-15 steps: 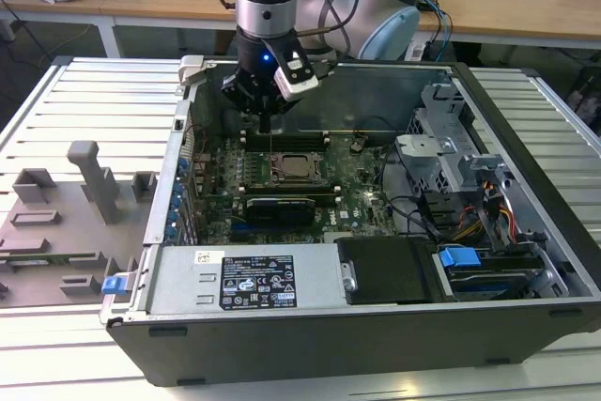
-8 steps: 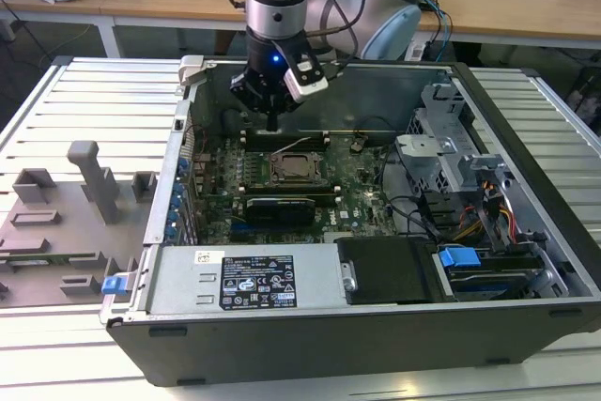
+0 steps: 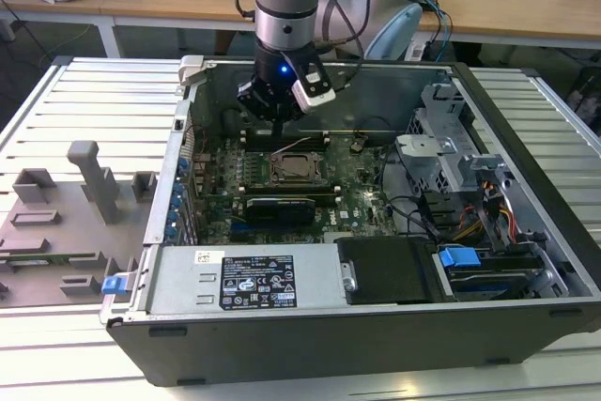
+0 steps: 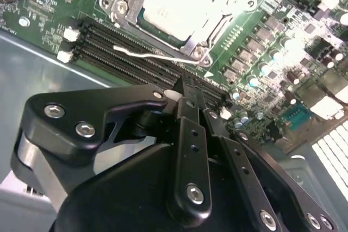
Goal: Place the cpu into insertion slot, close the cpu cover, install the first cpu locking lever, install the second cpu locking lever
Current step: 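Install the first cpu locking lever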
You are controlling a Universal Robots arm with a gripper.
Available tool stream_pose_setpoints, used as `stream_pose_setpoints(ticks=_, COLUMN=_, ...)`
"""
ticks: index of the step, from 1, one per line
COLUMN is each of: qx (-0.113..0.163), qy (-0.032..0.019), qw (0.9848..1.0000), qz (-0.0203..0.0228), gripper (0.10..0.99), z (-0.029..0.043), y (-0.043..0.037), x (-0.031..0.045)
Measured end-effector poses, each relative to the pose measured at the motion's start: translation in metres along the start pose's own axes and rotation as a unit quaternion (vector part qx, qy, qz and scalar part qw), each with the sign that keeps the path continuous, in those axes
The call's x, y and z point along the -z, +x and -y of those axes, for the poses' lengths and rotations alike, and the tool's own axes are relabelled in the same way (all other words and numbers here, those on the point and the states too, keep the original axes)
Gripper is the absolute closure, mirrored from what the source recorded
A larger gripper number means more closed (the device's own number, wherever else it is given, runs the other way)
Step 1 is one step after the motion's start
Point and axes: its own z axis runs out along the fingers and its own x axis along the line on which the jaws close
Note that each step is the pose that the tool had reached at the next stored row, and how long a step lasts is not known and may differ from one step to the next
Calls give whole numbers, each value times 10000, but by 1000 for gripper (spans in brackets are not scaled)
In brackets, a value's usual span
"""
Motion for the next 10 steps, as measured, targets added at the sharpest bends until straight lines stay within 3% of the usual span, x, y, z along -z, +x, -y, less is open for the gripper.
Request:
stream_pose_setpoints(ticks=4, qx=-2, qy=0, qw=10000, qz=-33, gripper=980, z=12, y=-64, x=-105)
stream_pose_setpoints(ticks=10, qx=-4, qy=0, qw=10000, qz=-51, gripper=980, z=19, y=-125, x=-181)
